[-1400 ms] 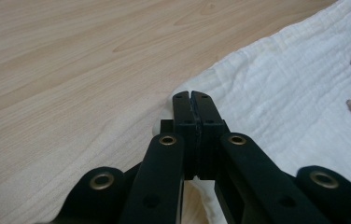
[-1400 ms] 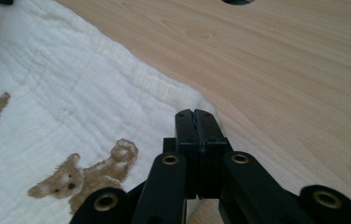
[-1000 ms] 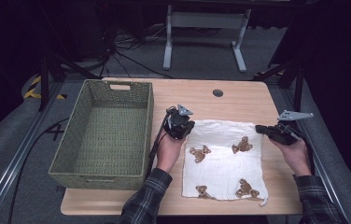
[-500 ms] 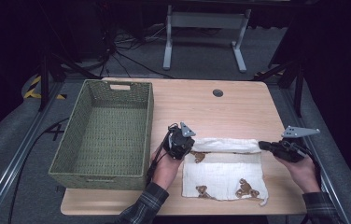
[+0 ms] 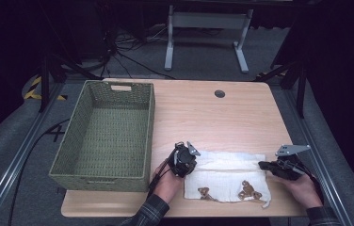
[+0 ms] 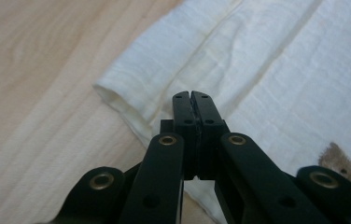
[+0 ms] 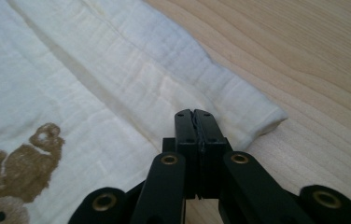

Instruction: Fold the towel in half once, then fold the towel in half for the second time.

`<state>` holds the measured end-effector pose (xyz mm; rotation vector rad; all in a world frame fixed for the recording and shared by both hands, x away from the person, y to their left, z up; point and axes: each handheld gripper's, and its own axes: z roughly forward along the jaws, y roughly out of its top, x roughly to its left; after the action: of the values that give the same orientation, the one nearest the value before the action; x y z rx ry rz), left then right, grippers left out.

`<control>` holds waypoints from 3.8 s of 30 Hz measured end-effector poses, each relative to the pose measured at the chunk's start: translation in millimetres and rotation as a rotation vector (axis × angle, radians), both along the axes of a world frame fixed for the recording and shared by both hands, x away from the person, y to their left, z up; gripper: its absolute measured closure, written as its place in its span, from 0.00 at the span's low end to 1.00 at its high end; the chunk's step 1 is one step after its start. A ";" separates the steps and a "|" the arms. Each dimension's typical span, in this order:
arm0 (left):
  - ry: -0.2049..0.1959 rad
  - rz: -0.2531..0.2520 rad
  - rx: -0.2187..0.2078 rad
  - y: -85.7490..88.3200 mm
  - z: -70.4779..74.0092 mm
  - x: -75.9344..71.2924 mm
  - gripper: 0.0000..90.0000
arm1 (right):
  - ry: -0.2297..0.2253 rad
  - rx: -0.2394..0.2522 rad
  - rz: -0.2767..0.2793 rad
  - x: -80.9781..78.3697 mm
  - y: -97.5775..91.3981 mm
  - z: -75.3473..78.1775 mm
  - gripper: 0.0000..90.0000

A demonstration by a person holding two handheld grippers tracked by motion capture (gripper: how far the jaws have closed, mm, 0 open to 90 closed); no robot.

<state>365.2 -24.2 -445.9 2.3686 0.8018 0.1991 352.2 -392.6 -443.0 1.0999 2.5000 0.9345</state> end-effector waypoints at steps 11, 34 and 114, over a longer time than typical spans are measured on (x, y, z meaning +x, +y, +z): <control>-0.030 0.007 0.034 -2.3 -3.9 6.9 1.00 | -0.011 -0.016 -0.003 27.6 2.6 -3.0 1.00; -0.098 0.087 -0.112 14.5 28.3 11.2 1.00 | -0.099 0.092 0.001 28.4 -6.4 19.9 1.00; 0.025 -0.039 -0.053 9.6 2.2 -28.1 0.99 | -0.052 0.150 0.057 -34.2 -20.7 13.9 1.00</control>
<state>337.1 -14.6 -443.7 2.3386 0.7624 0.1303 318.0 -413.3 -429.1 1.0373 2.4645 1.1685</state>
